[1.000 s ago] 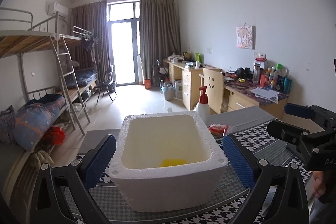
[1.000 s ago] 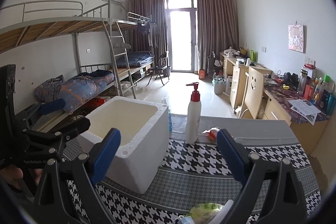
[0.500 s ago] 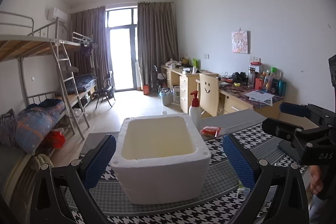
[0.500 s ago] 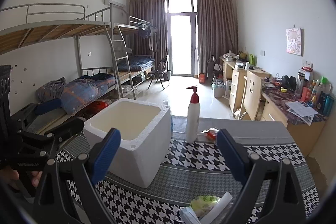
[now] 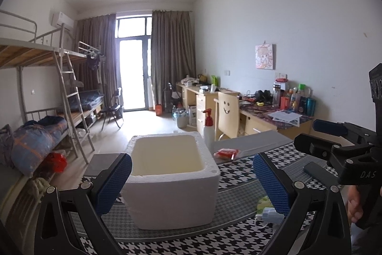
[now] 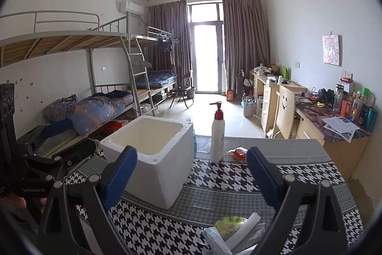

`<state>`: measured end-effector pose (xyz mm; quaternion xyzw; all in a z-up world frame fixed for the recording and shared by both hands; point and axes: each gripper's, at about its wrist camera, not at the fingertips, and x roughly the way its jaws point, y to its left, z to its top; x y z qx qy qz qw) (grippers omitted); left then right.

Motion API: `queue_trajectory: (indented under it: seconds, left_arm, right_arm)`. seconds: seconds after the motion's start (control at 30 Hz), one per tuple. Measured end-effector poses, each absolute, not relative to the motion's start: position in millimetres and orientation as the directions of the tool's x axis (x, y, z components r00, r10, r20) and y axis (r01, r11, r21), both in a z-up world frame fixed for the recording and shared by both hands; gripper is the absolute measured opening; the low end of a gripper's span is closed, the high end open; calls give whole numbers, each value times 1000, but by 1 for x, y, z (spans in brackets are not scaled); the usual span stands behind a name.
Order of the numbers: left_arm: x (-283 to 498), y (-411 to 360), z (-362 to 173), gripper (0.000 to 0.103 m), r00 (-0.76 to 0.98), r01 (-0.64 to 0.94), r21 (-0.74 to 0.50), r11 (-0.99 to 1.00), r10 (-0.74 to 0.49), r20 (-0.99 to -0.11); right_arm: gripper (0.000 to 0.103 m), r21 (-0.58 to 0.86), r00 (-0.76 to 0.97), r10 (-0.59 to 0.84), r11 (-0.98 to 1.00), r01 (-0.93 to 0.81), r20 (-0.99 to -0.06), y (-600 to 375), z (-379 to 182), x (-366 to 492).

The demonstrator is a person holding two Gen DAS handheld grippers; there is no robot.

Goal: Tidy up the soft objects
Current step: 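Withdraw both tools from the foam box back over the table, then move the right tool toward the white face mask on the table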

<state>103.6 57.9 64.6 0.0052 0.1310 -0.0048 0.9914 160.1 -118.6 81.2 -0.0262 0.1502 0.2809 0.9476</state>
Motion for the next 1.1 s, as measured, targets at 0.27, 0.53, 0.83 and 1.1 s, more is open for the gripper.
queue_trajectory:
  seconds: [0.27, 0.53, 0.83, 1.1]
  left_arm:
    - [104, 52, 54, 102, 966, 25, -20, 1000, -29, -257]
    - [100, 41, 44, 102, 964, 62, -20, 998, -65, -258]
    - [97, 28, 37, 102, 963, 95, -20, 995, -97, -250]
    - [96, 19, 28, 102, 959, 133, -25, 991, -135, -249]
  right_arm:
    - [95, 56, 798, 533, 839, -541, -282, -128, 74, 157]
    - [95, 47, 815, 510, 854, -518, -274, -139, 66, 150]
    - [95, 50, 837, 475, 875, -481, -272, -149, 57, 141]
    - [95, 82, 848, 443, 895, -439, -291, -167, 45, 143]
